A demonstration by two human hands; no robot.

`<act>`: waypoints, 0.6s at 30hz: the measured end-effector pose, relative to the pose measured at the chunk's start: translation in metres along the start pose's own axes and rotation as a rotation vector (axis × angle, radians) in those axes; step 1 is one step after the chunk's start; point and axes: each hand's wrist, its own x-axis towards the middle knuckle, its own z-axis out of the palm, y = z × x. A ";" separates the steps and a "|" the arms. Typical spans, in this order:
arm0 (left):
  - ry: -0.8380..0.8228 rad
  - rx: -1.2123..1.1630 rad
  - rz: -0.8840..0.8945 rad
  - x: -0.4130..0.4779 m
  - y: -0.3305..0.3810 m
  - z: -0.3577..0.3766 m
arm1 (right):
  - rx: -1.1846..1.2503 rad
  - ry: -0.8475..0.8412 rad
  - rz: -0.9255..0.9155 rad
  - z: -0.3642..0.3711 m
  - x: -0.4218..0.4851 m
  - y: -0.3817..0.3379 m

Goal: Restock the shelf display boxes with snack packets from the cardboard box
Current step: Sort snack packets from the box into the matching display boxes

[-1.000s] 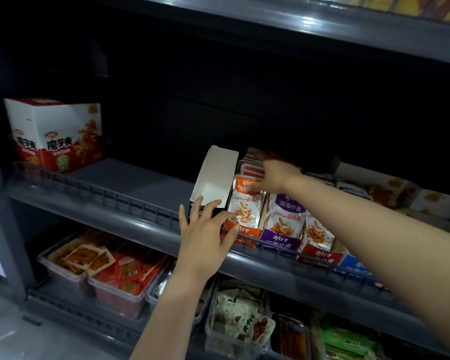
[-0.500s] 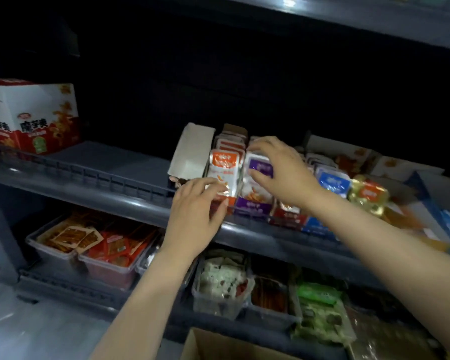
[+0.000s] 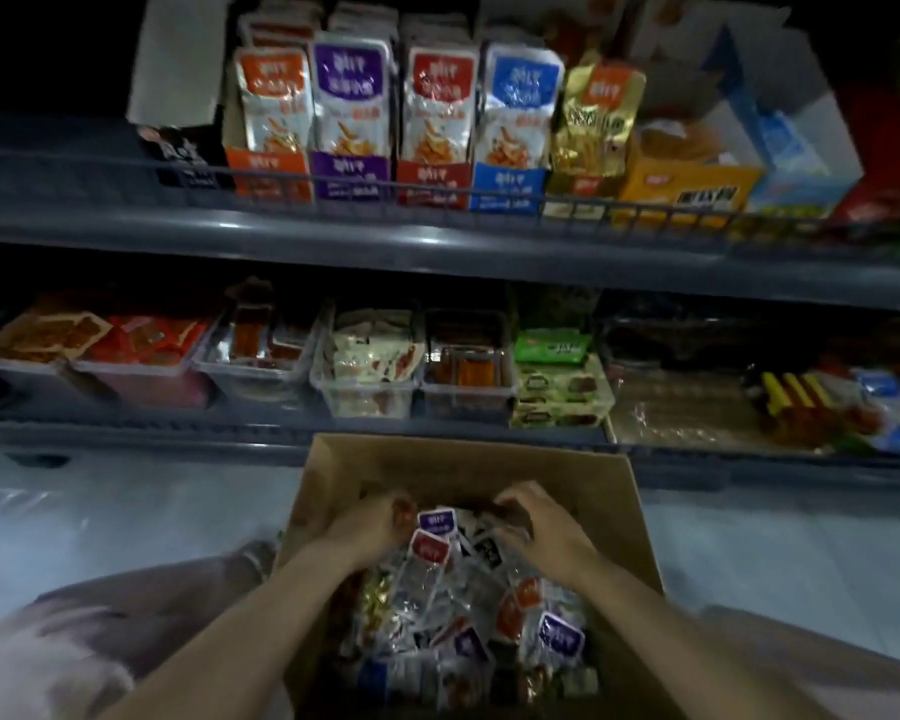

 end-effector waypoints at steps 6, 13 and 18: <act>-0.147 -0.074 -0.245 0.014 -0.073 0.070 | 0.268 -0.206 0.380 0.071 0.002 0.078; -0.085 -0.127 -0.291 0.047 -0.087 0.094 | 0.541 -0.069 0.656 0.105 0.043 0.140; -0.150 -0.160 -0.417 0.085 -0.118 0.125 | 0.597 0.018 0.662 0.128 0.059 0.167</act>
